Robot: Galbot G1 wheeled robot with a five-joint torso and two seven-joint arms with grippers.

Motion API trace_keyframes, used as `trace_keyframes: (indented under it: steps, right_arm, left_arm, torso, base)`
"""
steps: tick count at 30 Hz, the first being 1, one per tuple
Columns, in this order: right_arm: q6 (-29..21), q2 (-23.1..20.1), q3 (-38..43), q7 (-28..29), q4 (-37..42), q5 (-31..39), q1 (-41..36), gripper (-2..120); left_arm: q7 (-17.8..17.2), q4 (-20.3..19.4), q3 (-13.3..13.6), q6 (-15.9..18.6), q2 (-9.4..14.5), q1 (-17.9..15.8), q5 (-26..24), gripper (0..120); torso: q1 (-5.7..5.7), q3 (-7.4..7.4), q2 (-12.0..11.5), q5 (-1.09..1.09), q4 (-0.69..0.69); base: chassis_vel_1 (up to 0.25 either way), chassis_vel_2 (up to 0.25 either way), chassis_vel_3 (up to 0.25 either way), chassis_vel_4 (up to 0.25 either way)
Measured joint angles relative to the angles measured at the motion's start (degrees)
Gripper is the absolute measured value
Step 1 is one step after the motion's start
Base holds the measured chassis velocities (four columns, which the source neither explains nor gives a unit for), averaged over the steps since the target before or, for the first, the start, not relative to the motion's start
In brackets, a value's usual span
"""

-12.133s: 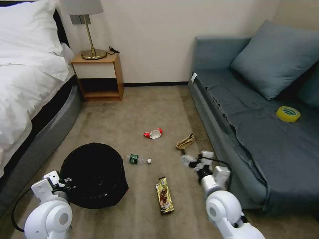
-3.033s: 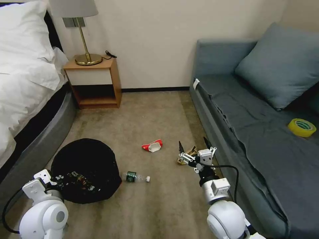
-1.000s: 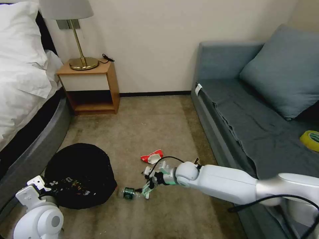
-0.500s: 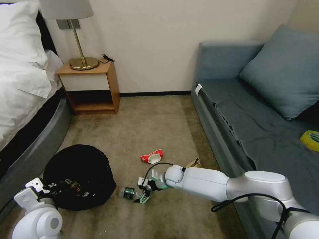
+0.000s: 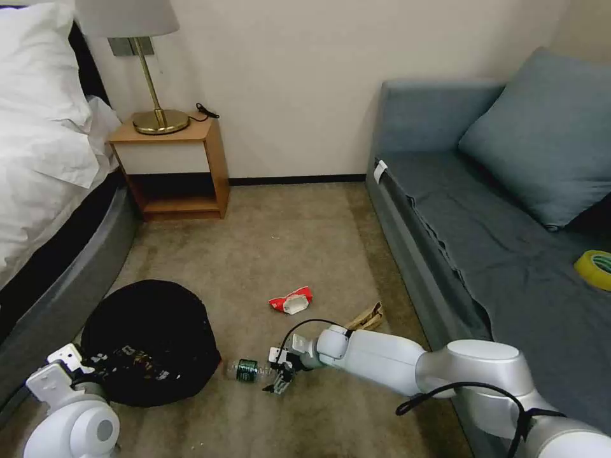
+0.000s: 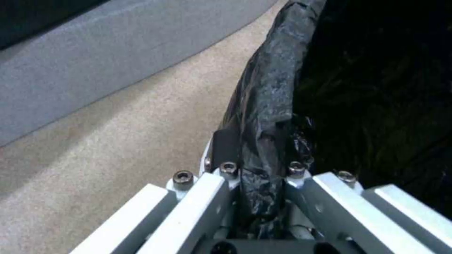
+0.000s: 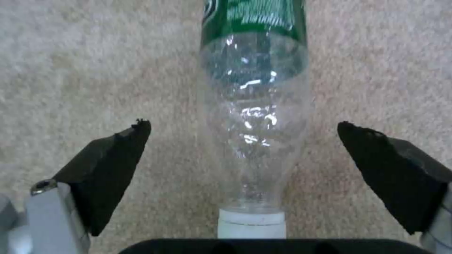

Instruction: Pick up the trash bin, then pick up the garbage on the floor and place it into the trash bin.

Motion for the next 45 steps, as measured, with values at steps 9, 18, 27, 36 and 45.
trace_keyframes:
  steps: [9,18,27,36,45]
  right_arm:
    - [2.36,1.34,1.79,-0.07,-3.30,-2.08,-1.52,79]
    - [3.70,0.57,2.11,0.39,-2.95,-2.30,-1.90,46]
    - [3.64,-2.66,2.63,1.72,2.55,-0.26,-0.64,25]
    - [1.77,-10.99,7.00,5.16,14.27,3.26,3.29,25]
    - [-2.27,-13.76,14.89,9.63,28.02,8.15,7.00,25]
  left_arm:
    - [0.08,0.32,0.01,-0.24,0.05,-0.13,0.16,2]
    - [0.20,0.39,0.12,-0.37,0.07,-0.18,0.34,2]
    - [0.27,0.87,0.44,-0.37,0.08,-0.31,0.52,2]
    - [0.29,1.67,1.55,-0.38,0.36,-0.80,1.03,2]
    - [0.16,2.05,3.93,-0.35,0.04,-1.43,2.50,2]
  torso:
    - [0.00,0.00,0.00,0.00,0.00]
    - [0.00,0.00,0.00,0.00,0.00]
    - [0.00,0.00,0.00,0.01,0.00]
    - [0.00,0.00,0.00,0.01,-0.01]
    - [0.00,0.00,0.00,0.00,-0.01]
  base:
    - [0.000,0.000,0.000,0.000]
    - [0.000,0.000,0.000,0.000]
    - [0.000,0.000,0.000,0.000]
    - [0.000,0.000,0.000,0.000]
    - [0.000,0.000,0.000,0.000]
